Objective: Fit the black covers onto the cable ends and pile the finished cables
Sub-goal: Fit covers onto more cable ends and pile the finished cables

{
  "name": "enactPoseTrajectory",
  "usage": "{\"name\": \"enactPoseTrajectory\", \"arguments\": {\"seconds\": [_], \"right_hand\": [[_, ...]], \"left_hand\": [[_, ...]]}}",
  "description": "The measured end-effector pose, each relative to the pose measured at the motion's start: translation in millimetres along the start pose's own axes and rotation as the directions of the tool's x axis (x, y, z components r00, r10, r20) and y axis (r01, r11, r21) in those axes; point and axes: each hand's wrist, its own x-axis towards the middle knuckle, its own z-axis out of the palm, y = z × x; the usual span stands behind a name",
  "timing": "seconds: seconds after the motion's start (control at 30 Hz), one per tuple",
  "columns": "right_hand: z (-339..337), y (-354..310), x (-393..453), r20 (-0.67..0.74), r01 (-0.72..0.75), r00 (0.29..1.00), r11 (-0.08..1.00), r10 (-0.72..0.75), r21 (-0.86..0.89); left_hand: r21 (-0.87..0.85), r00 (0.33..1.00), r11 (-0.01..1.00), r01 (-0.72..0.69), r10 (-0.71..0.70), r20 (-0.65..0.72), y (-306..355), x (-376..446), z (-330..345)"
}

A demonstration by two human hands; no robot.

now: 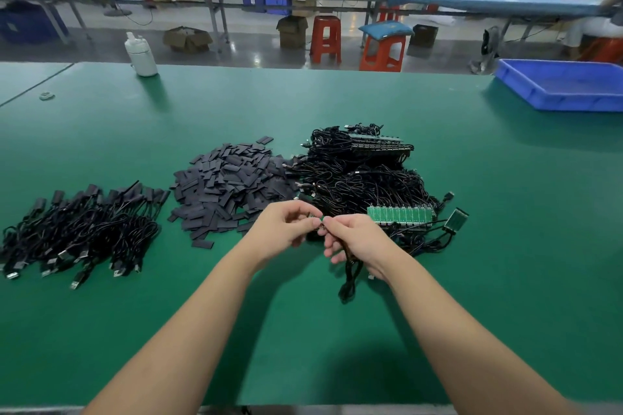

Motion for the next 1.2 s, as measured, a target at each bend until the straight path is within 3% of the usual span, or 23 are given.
{"name": "enactPoseTrajectory", "arguments": {"seconds": [0.1, 0.23, 0.3, 0.37, 0.4, 0.43, 0.5, 0.57, 0.67, 0.97, 1.2], "right_hand": [[10, 7, 1, 0.007, -0.006, 1.0, 0.998, 0.007, -0.06], [16, 21, 3, -0.009, -0.036, 0.999, 0.988, 0.035, -0.152], [13, 25, 4, -0.035, -0.1, 0.995, 0.969, 0.095, -0.226], [8, 26, 5, -0.037, -0.195, 0.981, 0.942, 0.193, -0.272], [6, 26, 6, -0.045, -0.253, 0.967, 0.926, 0.251, -0.279], [5, 27, 6, -0.059, -0.315, 0.949, 0.91, 0.311, -0.27], [4, 26, 5, -0.046, -0.424, 0.904, 0.881, 0.424, -0.209], [7, 20, 3, 0.041, -0.465, 0.875, 0.862, 0.482, -0.2], [6, 6, 2, 0.113, -0.397, 0.877, 0.838, 0.466, -0.375], [0, 35, 12, -0.108, -0.225, 0.974, 0.803, 0.198, -0.553], [-2, 54, 12, -0.127, -0.201, 0.979, 0.868, 0.161, -0.453]], "left_hand": [[-0.018, 0.995, 0.997, 0.074, -0.075, -0.065, -15, 0, -3], [-0.046, 0.981, 0.981, 0.186, -0.189, -0.051, -37, 1, -15], [0.264, 0.976, 0.95, 0.169, -0.124, -0.176, -48, 5, -33], [0.709, 0.955, 0.675, 0.205, 0.022, -0.297, -60, 5, -59], [0.814, 0.946, 0.531, 0.236, 0.064, -0.316, -66, 5, -73], [0.855, 0.943, 0.446, 0.263, 0.066, -0.325, -73, 5, -86], [0.87, 0.942, 0.385, 0.309, 0.003, -0.336, -85, 4, -109], [0.871, 0.944, 0.372, 0.322, -0.062, -0.323, -94, 5, -122], [0.854, 0.943, 0.407, 0.323, -0.065, -0.326, -102, 7, -126], [0.811, 0.93, 0.47, 0.349, -0.068, -0.361, -104, 9, -127], [0.826, 0.932, 0.448, 0.343, -0.052, -0.358, -102, 10, -130]]}}
